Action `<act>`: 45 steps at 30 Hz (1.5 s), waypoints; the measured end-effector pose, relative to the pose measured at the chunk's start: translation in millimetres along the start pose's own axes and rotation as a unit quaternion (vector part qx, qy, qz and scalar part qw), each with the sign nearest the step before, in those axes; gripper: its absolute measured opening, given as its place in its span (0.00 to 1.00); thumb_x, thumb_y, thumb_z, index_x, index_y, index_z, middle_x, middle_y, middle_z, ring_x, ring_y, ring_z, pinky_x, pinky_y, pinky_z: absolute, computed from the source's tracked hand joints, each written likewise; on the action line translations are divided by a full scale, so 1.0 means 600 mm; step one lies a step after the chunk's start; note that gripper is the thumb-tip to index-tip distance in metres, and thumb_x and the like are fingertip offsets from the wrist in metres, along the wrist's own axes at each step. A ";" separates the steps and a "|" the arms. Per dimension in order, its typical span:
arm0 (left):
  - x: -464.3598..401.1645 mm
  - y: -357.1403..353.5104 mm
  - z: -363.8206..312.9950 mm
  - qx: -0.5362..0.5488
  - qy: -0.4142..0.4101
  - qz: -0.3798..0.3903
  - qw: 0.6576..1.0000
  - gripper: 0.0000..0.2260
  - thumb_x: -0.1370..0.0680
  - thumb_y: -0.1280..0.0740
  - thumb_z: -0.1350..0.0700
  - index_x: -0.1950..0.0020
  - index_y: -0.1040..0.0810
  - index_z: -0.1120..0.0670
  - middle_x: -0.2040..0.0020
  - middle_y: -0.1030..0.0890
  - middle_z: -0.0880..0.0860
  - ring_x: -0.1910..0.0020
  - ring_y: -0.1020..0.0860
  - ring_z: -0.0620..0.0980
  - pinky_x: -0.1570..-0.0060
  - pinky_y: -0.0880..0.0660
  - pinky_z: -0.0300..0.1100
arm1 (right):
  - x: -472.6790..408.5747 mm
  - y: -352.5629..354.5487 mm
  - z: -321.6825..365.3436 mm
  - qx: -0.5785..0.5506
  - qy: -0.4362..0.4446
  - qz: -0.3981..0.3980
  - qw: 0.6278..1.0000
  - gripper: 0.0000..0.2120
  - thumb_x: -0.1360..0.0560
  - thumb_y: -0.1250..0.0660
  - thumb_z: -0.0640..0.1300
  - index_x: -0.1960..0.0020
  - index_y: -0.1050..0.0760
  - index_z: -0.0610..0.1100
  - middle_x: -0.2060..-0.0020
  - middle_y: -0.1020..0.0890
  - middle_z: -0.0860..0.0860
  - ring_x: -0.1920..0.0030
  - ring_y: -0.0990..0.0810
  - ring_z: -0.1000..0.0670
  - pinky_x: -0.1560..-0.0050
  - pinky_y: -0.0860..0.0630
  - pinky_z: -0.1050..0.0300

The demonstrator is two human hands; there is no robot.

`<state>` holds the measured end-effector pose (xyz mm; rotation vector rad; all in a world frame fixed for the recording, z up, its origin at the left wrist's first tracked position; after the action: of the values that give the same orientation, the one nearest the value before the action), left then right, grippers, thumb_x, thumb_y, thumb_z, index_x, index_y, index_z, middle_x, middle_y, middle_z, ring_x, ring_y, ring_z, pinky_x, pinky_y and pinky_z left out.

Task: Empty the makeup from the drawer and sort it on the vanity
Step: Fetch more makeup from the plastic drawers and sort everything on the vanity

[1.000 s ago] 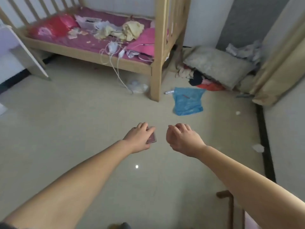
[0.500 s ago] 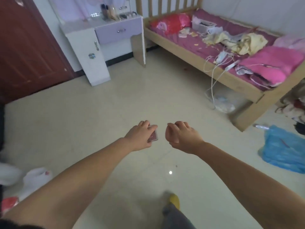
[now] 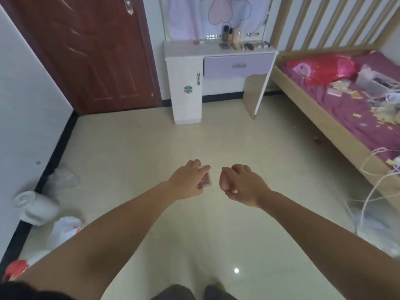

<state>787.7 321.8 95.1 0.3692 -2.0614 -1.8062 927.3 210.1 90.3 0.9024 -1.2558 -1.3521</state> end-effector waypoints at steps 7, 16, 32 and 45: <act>-0.195 0.017 0.181 0.015 0.050 -0.001 0.999 0.27 0.26 0.35 0.52 0.28 0.39 0.51 0.37 0.33 0.56 0.38 0.33 0.55 0.47 0.26 0.48 | -0.292 0.030 -0.063 0.020 0.076 0.005 0.997 0.34 0.28 0.34 0.55 0.27 0.43 0.49 0.34 0.33 0.46 0.35 0.34 0.42 0.46 0.26 0.51; -0.528 0.108 0.468 0.028 0.057 -0.009 0.998 0.28 0.25 0.36 0.51 0.27 0.40 0.51 0.36 0.34 0.56 0.37 0.34 0.55 0.46 0.27 0.48 | -0.726 0.116 -0.159 0.004 0.058 -0.011 0.998 0.34 0.28 0.34 0.56 0.27 0.43 0.50 0.34 0.33 0.46 0.35 0.34 0.43 0.46 0.26 0.50; -1.201 0.190 0.777 0.037 0.077 -0.025 0.996 0.29 0.26 0.34 0.52 0.27 0.40 0.51 0.37 0.34 0.57 0.38 0.34 0.57 0.45 0.27 0.50 | -1.373 0.259 -0.504 0.024 0.063 -0.006 0.998 0.33 0.28 0.35 0.56 0.26 0.43 0.50 0.33 0.34 0.46 0.33 0.36 0.43 0.44 0.26 0.49; -1.606 0.229 1.057 0.103 0.090 0.001 0.991 0.25 0.27 0.32 0.52 0.34 0.36 0.55 0.38 0.32 0.55 0.39 0.32 0.55 0.46 0.27 0.52 | -1.856 0.309 -0.661 0.027 0.054 0.035 0.998 0.34 0.28 0.35 0.56 0.26 0.45 0.50 0.33 0.34 0.46 0.35 0.34 0.43 0.44 0.26 0.50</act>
<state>1376.9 1322.4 61.4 0.5660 -2.1218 -1.5014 1547.5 1232.8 73.3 0.9477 -1.2336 -1.2031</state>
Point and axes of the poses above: each hand's wrist, its own x-axis away from the middle knuckle, its own y-axis out of the back of the hand, z = x × y, the point moved 4 cm from there along -x, towards the middle knuckle
